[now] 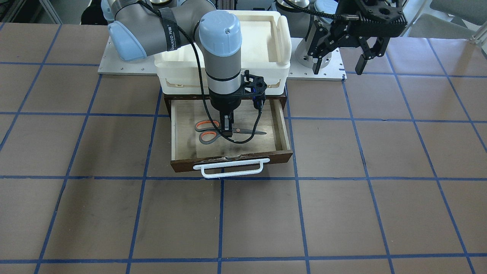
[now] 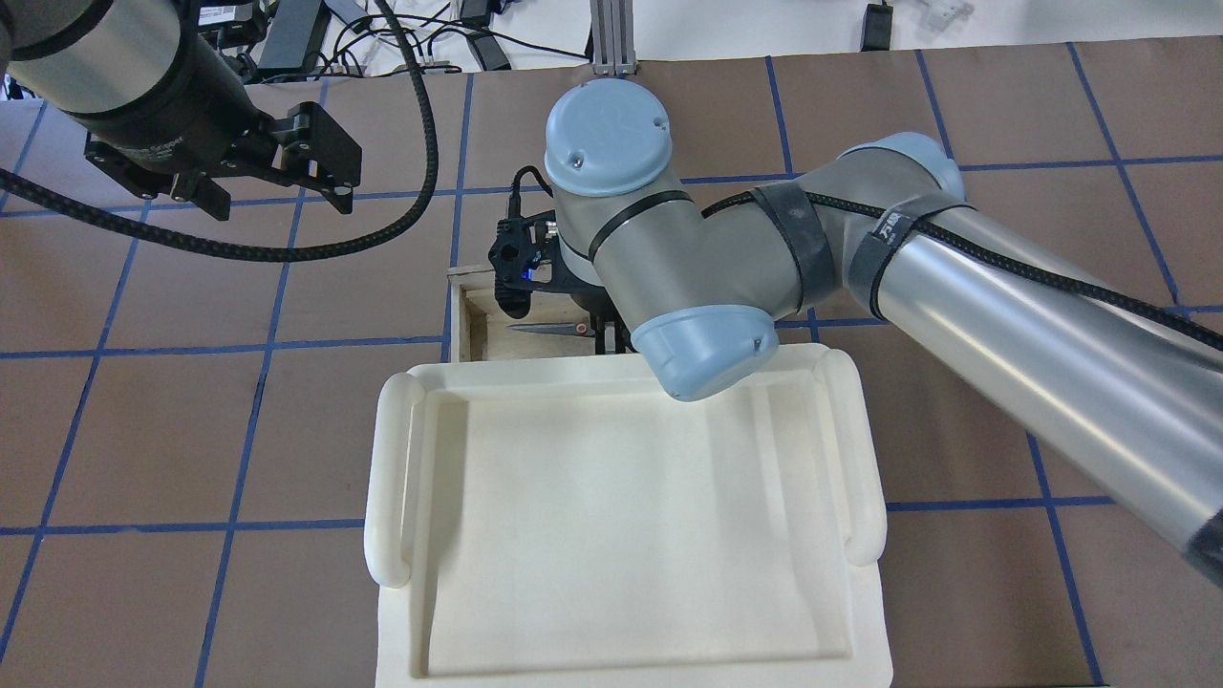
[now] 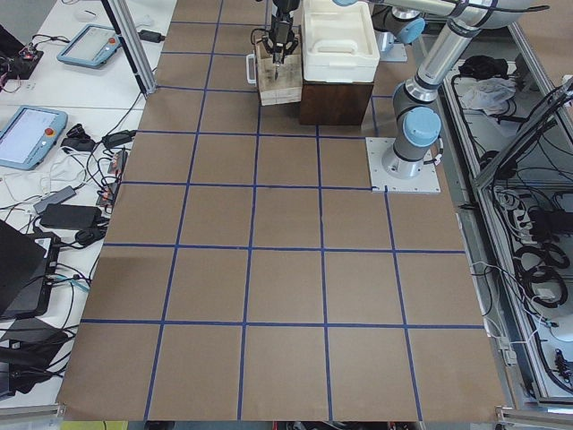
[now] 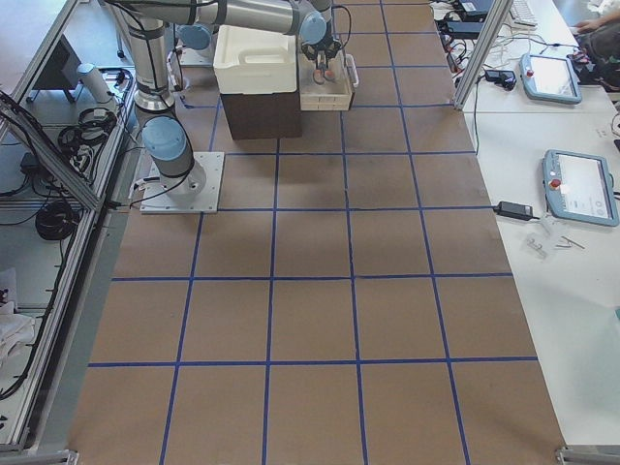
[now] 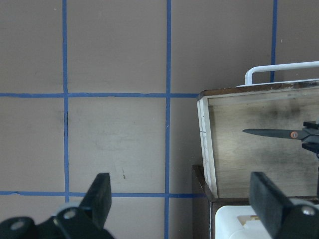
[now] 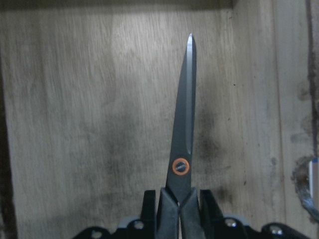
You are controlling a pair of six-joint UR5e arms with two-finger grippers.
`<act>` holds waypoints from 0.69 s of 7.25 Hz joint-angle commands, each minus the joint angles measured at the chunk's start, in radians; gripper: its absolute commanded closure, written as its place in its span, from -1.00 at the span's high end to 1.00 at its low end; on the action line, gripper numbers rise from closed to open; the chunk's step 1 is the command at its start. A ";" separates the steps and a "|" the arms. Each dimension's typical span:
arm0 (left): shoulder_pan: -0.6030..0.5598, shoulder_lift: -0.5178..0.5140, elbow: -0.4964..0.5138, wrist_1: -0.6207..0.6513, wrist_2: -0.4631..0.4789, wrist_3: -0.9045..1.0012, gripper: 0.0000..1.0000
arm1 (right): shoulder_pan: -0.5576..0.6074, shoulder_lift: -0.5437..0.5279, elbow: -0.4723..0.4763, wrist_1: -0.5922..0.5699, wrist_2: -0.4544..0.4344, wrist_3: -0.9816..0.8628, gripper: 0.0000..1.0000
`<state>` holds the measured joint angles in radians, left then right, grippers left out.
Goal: Put scissors in drawer and close it
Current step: 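Lower the scissors into the drawer and open the right gripper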
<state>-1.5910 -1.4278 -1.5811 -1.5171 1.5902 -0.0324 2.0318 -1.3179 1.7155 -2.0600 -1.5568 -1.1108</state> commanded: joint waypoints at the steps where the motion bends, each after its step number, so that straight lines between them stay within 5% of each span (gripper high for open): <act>1: 0.000 0.003 0.003 0.000 0.004 0.002 1.00 | 0.002 0.006 0.025 0.003 0.001 0.020 -0.91; 3: 0.000 0.001 0.001 0.000 -0.007 0.000 1.00 | 0.002 0.012 0.032 0.001 0.001 0.006 -0.89; 5: -0.001 0.003 0.007 -0.008 -0.001 -0.004 1.00 | 0.002 0.020 0.039 0.023 0.004 0.093 -0.46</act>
<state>-1.5909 -1.4247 -1.5764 -1.5223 1.5857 -0.0351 2.0338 -1.3042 1.7507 -2.0501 -1.5546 -1.0671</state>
